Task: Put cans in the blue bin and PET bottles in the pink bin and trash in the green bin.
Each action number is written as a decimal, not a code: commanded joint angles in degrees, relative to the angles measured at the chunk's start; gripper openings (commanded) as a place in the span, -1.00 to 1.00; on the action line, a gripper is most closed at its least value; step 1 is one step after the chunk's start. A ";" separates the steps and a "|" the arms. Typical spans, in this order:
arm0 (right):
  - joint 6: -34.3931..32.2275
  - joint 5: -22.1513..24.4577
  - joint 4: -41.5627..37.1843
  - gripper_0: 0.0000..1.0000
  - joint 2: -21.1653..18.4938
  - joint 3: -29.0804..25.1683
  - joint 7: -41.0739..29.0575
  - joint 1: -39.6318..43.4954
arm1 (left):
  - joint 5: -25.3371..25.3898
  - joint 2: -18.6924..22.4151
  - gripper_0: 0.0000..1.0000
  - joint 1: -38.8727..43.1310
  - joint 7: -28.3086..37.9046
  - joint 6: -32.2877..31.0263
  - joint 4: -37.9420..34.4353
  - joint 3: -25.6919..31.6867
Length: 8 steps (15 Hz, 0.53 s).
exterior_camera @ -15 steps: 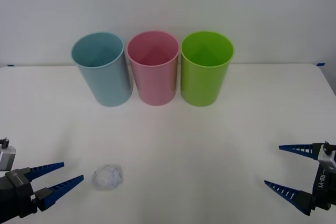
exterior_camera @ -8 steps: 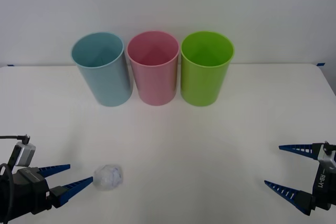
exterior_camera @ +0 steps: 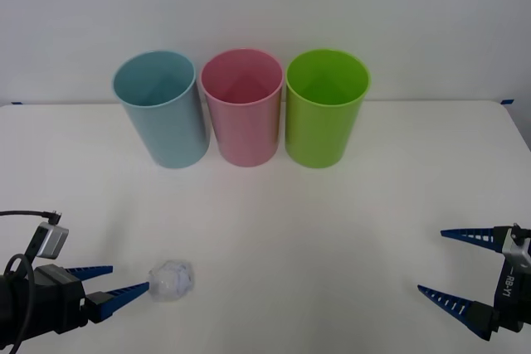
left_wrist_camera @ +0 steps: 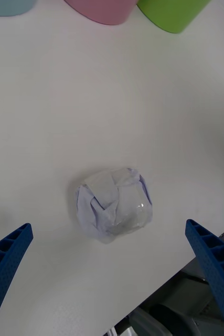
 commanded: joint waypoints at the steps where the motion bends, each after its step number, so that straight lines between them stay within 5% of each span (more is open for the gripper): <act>1: 0.00 0.00 0.00 1.00 0.00 0.00 0.00 0.00 | 0.14 1.24 1.00 -3.35 -0.05 -0.01 0.27 -4.30; 8: 0.00 0.00 0.00 1.00 0.00 0.00 0.00 0.00 | -2.14 0.97 1.00 -9.15 0.21 -0.01 2.55 -10.10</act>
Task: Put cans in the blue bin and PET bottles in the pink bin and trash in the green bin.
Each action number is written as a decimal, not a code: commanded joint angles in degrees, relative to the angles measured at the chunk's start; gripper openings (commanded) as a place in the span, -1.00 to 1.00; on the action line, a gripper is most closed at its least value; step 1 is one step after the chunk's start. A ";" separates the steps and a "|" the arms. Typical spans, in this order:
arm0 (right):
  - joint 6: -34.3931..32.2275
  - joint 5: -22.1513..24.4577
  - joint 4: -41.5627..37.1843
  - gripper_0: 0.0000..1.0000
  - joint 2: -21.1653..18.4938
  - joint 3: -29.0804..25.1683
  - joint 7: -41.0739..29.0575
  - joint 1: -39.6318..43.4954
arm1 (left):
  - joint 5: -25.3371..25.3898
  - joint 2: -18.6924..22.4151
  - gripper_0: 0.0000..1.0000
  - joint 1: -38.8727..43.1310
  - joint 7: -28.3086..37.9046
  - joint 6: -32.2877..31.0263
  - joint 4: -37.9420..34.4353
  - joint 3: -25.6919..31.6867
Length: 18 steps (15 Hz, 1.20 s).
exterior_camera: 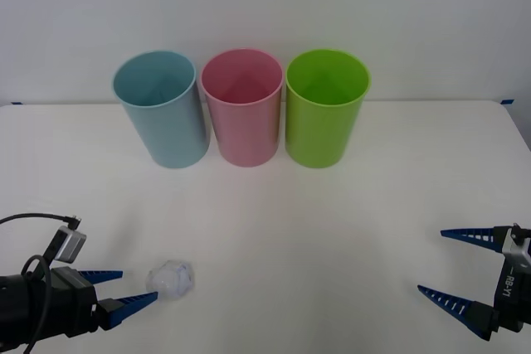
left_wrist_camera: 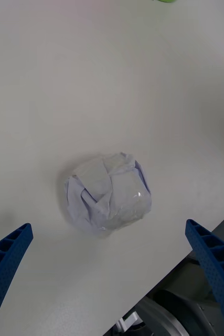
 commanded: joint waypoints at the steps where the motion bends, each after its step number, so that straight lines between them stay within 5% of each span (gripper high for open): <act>1: 0.00 0.00 0.00 1.00 0.00 0.00 0.00 0.00 | -1.99 -0.52 1.00 -1.11 0.57 -0.01 0.36 -1.26; 6: 0.00 0.00 0.00 1.00 0.00 0.00 0.00 0.00 | -9.02 -3.95 1.00 -2.26 2.77 -0.10 1.68 -1.26; 18: 0.00 0.00 0.00 1.00 0.00 0.00 0.00 0.00 | -13.94 -5.97 1.00 -7.97 5.67 -0.72 4.23 -7.15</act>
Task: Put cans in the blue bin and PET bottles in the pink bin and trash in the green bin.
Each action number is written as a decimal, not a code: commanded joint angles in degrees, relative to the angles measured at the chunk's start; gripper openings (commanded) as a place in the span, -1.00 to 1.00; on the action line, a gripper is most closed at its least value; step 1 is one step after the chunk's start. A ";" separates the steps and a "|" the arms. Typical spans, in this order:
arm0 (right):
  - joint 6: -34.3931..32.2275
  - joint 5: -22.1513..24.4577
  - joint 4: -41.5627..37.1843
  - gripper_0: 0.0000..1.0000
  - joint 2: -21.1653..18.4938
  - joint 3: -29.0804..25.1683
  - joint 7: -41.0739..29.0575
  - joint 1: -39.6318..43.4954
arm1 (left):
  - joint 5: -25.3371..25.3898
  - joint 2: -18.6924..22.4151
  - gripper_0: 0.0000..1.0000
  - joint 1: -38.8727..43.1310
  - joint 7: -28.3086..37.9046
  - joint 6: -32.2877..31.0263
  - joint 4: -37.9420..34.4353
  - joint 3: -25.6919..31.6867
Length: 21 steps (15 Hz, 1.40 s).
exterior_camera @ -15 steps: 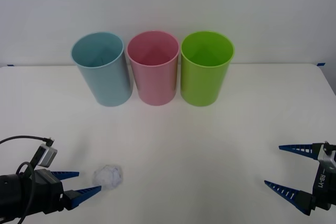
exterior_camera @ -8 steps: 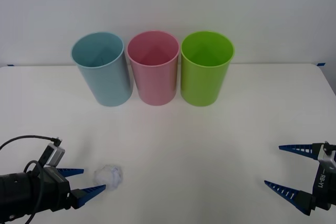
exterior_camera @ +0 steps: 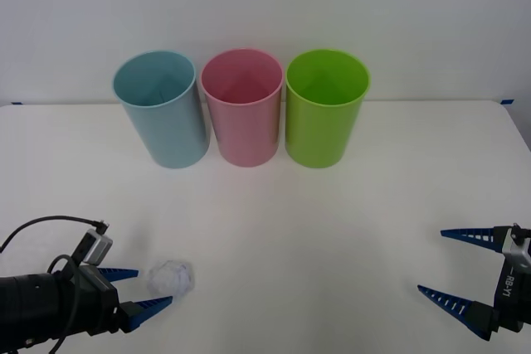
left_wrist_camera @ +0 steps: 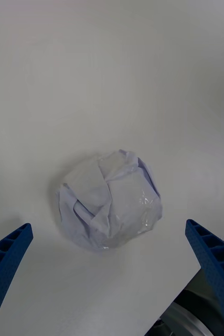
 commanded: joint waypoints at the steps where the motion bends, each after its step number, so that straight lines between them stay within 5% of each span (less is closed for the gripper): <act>1: 0.00 0.00 0.00 1.00 0.00 0.00 0.00 0.00 | -1.93 -1.31 1.00 -0.35 0.87 -0.11 0.49 -0.06; 21: 0.00 0.00 0.00 1.00 0.00 0.00 0.00 0.00 | -13.01 -9.66 1.00 -3.52 4.83 -4.06 4.97 -0.06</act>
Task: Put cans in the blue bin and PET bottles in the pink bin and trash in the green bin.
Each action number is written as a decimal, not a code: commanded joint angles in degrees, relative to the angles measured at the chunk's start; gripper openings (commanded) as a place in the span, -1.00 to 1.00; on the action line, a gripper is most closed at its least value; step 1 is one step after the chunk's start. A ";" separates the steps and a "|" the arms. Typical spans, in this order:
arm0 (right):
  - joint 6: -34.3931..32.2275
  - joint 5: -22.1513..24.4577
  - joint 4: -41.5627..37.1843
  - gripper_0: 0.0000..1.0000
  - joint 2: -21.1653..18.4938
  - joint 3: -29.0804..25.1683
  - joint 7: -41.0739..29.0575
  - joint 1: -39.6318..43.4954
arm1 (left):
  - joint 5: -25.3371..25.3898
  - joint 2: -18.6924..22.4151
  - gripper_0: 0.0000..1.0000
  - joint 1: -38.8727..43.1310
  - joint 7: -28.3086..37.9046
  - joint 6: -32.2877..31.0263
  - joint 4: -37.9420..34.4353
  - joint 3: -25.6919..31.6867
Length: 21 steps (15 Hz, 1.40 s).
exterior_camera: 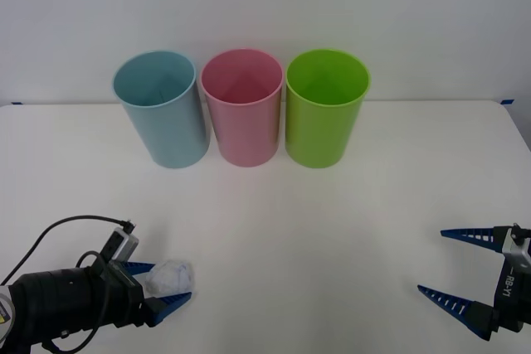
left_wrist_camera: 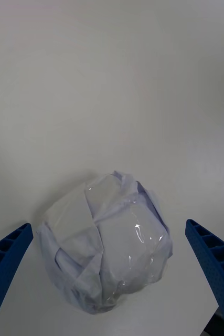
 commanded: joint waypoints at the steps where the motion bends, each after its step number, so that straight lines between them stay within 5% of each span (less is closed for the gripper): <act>1: 0.00 0.00 0.00 1.00 0.00 0.00 0.00 0.00 | -0.45 -0.89 1.00 -0.70 0.19 -0.65 0.99 -0.02; 11: 0.00 0.00 0.00 1.00 0.00 0.00 0.00 0.00 | -2.30 -2.65 1.00 -1.58 0.45 -2.24 1.96 -0.20; 12: 0.00 0.00 0.00 1.00 0.00 0.00 0.00 0.00 | -2.30 -2.65 0.85 -1.58 0.37 -2.32 1.96 -0.20; 13: 0.00 0.00 0.00 1.00 0.00 0.00 0.00 0.00 | -2.30 -2.65 0.23 -1.67 0.45 -2.32 1.96 -0.20; 14: 0.00 0.00 0.00 1.00 0.00 0.00 0.00 0.00 | -2.03 -2.38 -0.91 -1.67 0.54 -2.32 1.87 -0.20; 21: 0.00 0.00 0.00 1.00 0.00 0.00 0.00 0.00 | 0.78 -1.68 -1.00 -1.67 0.01 -2.24 1.96 -0.20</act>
